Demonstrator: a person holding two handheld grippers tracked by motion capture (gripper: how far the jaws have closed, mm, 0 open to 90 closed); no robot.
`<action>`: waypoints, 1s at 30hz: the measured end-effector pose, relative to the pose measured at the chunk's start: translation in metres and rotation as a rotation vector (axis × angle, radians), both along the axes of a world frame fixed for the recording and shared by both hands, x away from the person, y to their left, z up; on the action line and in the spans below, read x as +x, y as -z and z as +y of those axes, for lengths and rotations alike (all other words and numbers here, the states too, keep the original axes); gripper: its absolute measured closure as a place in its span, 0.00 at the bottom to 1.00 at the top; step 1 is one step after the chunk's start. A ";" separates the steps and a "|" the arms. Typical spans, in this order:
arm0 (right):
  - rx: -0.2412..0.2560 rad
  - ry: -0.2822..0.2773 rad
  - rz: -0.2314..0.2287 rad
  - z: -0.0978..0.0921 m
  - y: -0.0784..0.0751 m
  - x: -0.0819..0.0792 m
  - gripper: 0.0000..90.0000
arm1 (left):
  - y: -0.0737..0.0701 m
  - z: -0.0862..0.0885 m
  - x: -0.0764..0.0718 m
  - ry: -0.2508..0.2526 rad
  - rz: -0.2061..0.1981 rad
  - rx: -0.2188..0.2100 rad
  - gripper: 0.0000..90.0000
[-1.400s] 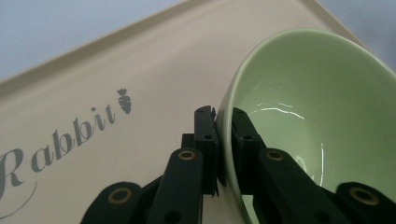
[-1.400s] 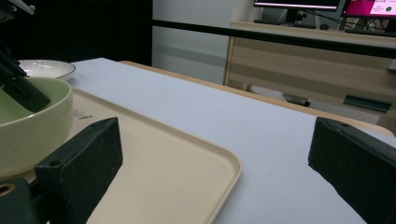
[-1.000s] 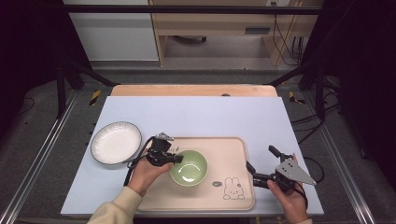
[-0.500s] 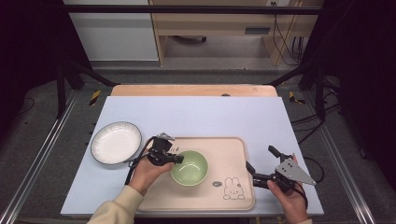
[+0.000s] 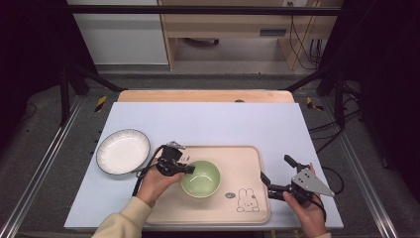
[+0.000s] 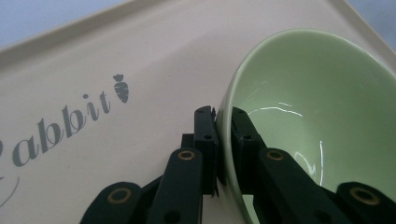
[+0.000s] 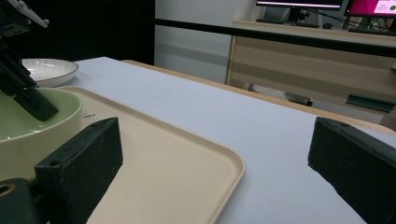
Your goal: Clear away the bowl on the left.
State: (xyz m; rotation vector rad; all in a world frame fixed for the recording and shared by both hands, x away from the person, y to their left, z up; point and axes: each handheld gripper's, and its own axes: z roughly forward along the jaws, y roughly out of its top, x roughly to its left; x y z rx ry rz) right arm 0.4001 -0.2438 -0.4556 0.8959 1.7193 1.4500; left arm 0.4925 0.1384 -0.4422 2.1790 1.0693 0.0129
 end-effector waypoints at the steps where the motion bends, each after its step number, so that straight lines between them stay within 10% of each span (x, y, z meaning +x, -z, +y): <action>1: 0.001 0.000 0.002 0.000 0.000 0.000 0.04 | 0.000 0.000 0.000 0.000 0.000 -0.001 0.93; 30: -0.006 -0.011 0.009 0.002 0.001 0.000 0.04 | 0.001 0.005 -0.003 0.001 -0.066 -0.009 0.79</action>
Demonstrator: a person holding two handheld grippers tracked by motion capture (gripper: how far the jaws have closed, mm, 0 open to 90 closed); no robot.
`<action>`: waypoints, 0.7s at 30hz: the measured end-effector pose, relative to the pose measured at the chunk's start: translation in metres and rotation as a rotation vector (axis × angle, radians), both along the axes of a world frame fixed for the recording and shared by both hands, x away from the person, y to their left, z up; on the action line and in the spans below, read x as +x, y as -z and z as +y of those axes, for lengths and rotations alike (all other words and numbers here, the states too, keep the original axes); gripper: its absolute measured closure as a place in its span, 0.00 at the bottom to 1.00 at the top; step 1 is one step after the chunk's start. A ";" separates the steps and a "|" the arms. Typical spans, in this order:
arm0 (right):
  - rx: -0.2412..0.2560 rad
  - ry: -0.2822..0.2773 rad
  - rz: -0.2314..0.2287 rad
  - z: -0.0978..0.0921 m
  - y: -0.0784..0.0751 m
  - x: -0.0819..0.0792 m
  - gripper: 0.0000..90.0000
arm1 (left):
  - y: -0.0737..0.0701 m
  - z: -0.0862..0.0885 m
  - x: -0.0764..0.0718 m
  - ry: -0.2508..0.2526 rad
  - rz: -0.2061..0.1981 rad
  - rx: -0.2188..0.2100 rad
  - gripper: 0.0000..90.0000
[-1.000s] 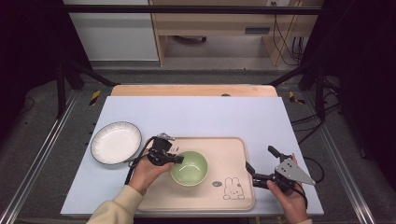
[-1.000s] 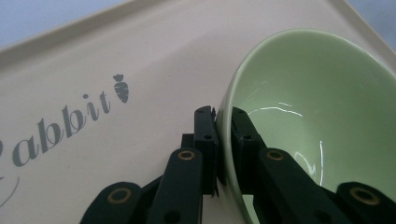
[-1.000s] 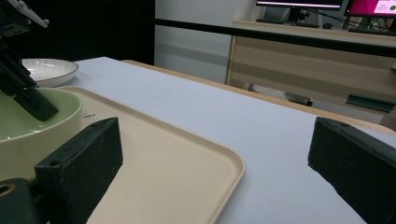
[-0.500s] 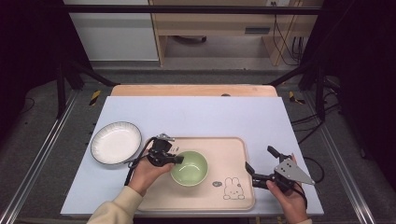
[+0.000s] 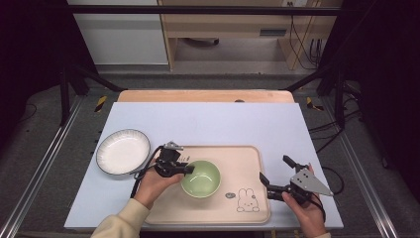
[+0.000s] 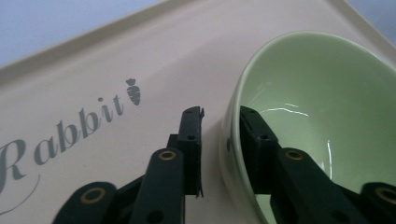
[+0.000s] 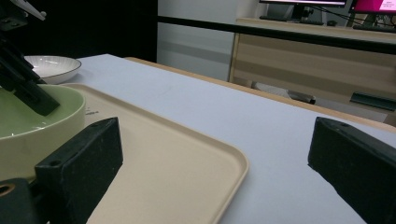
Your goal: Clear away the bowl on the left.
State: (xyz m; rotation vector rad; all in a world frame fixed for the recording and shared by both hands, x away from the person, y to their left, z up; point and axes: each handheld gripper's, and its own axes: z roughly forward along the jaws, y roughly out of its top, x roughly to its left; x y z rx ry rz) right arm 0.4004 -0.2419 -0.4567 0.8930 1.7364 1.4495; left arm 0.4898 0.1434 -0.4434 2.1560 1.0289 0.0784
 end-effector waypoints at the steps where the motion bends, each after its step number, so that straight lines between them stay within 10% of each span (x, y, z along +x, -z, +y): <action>1: 0.000 0.001 0.001 0.000 0.000 0.000 0.04 | 0.000 0.001 -0.001 -0.010 0.002 0.001 0.77; 10: 0.005 0.003 0.003 0.000 0.000 -0.001 0.03 | -0.008 0.003 -0.004 -0.033 -0.065 -0.015 0.45; 21: 0.001 0.003 0.004 0.000 0.000 0.000 0.03 | -0.014 -0.001 -0.009 0.002 -0.255 0.053 0.28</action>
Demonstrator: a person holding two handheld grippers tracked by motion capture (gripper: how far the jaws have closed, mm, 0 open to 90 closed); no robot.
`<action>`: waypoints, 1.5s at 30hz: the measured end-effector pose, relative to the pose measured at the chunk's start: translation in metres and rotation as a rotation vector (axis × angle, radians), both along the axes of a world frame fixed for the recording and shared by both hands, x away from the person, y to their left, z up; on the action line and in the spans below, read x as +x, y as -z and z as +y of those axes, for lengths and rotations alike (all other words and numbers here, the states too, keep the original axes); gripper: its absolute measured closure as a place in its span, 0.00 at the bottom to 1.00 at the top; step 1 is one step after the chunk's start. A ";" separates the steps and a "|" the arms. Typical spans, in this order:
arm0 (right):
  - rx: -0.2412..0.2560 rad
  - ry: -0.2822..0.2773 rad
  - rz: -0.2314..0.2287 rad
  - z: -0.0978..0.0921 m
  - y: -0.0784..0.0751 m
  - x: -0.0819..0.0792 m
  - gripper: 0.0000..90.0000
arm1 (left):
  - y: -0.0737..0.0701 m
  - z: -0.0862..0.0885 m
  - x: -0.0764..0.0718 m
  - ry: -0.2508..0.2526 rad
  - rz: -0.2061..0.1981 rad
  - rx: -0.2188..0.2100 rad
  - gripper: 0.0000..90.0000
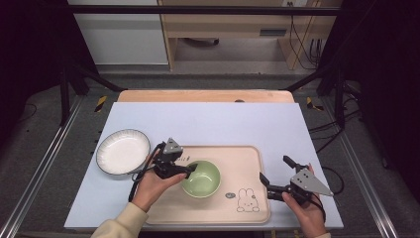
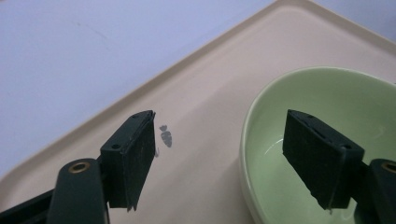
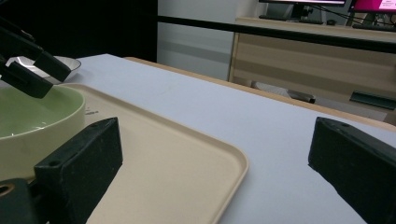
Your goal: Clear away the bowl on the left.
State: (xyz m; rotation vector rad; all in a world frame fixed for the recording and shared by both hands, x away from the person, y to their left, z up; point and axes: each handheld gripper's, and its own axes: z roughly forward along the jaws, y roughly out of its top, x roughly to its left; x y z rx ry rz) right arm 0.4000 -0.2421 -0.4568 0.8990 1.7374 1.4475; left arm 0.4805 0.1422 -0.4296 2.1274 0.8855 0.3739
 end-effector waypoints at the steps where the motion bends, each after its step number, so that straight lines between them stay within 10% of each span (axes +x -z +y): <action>1: 0.000 0.001 -0.001 0.000 0.000 0.000 0.03 | 0.000 0.000 -0.001 0.003 -0.011 -0.006 0.27; 21: 0.001 0.004 -0.008 0.000 -0.001 -0.002 0.03 | -0.024 0.001 -0.020 0.149 -0.183 -0.233 0.05; 45: 0.005 0.004 -0.011 0.000 -0.001 -0.002 0.03 | -0.032 0.043 -0.037 0.155 -0.304 -0.325 0.04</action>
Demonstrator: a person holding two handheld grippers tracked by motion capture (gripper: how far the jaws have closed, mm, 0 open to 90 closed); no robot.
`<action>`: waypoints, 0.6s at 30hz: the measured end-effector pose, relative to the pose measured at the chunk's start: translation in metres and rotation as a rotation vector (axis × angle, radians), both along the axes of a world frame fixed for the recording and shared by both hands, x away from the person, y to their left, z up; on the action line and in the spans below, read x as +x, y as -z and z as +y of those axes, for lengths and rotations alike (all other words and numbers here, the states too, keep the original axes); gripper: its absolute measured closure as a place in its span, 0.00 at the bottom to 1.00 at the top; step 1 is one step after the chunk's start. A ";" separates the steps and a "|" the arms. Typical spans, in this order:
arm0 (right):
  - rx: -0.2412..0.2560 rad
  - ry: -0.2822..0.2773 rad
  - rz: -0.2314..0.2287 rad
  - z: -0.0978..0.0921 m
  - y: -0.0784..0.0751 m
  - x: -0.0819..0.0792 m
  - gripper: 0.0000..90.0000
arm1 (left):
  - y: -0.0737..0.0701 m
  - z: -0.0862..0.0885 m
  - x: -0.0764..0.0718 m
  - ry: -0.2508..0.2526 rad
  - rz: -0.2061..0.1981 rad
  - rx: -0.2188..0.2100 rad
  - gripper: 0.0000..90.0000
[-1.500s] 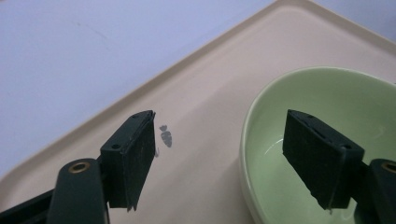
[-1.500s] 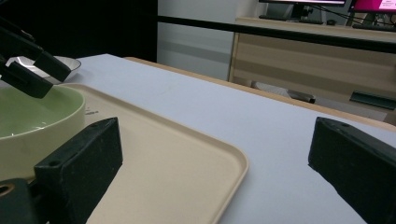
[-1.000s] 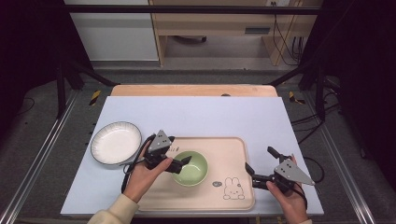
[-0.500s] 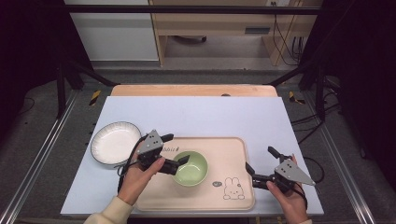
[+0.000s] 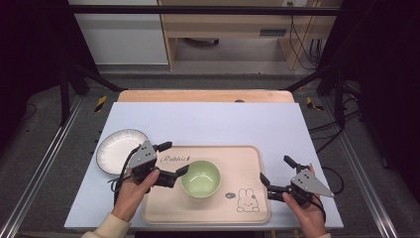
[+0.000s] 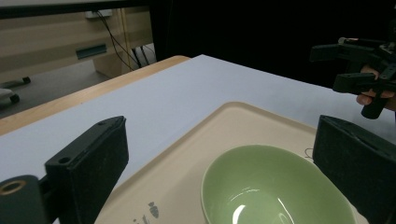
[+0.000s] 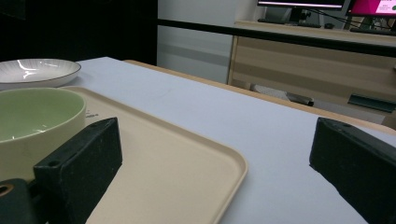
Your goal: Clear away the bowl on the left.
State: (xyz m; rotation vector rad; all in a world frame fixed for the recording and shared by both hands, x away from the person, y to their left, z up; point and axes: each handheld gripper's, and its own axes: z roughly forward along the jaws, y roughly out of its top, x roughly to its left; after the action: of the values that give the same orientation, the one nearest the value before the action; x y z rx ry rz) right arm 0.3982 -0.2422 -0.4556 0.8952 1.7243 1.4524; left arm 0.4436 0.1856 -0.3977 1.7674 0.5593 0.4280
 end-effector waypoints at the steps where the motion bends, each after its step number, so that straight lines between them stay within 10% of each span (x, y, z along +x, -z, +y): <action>1: 0.000 0.000 0.000 0.000 0.000 0.000 0.03 | 0.000 0.003 -0.001 -0.009 -0.004 -0.003 0.02; 18: 0.006 0.012 0.002 -0.004 0.000 0.000 0.03 | 0.006 0.041 -0.011 -0.043 -0.032 -0.023 0.02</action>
State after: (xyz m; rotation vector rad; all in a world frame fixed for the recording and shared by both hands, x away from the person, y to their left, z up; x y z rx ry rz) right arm 0.3979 -0.2461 -0.4559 0.9091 1.7137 1.4504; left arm 0.4329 0.2262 -0.4041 1.7261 0.5782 0.4768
